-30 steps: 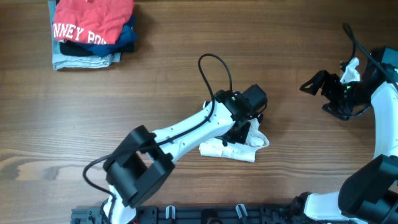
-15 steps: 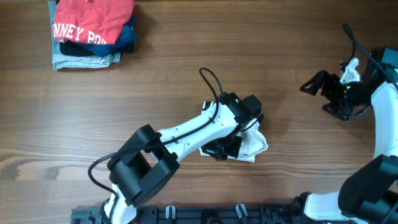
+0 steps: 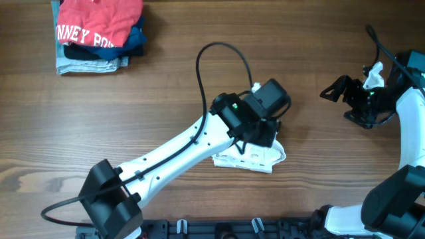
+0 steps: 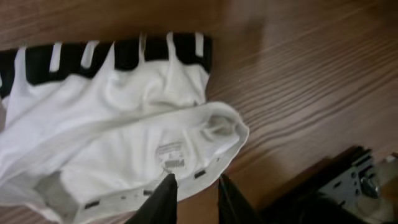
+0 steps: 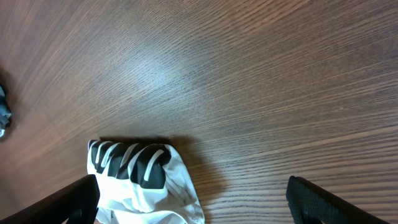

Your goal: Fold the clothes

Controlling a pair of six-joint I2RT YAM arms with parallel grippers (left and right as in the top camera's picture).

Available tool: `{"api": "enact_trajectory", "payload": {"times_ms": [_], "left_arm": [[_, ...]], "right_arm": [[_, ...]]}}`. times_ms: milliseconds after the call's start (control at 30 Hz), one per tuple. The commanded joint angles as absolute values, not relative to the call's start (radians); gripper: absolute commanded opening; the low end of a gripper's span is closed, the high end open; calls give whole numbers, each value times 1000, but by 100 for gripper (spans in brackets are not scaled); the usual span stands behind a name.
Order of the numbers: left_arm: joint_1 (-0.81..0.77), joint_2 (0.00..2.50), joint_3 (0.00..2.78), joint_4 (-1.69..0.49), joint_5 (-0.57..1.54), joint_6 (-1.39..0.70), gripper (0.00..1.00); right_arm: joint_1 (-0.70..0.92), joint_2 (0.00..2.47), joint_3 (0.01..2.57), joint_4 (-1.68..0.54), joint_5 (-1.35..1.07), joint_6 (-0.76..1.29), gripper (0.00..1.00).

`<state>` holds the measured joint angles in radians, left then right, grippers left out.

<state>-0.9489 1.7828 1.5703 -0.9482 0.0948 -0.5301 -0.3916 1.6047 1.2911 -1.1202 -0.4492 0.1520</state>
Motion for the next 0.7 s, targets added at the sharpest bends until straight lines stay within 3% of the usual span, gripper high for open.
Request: {"api": "enact_trajectory", "payload": {"times_ms": [0, 300, 433, 667], "left_arm": [[-944, 1885, 1571, -886, -10, -531, 17], [-918, 2042, 1571, -853, -8, -529, 8], [-928, 2042, 1571, -982, 144, -529, 4], [-964, 1983, 1571, -1170, 160, -529, 4]], "right_arm": [[-390, 1615, 1303, -1119, -472, 133, 97], [-390, 1615, 1303, -1124, -472, 132, 97], [-390, 1615, 1303, -1122, -472, 132, 97], [-390, 1615, 1303, -1123, -472, 133, 97]]}}
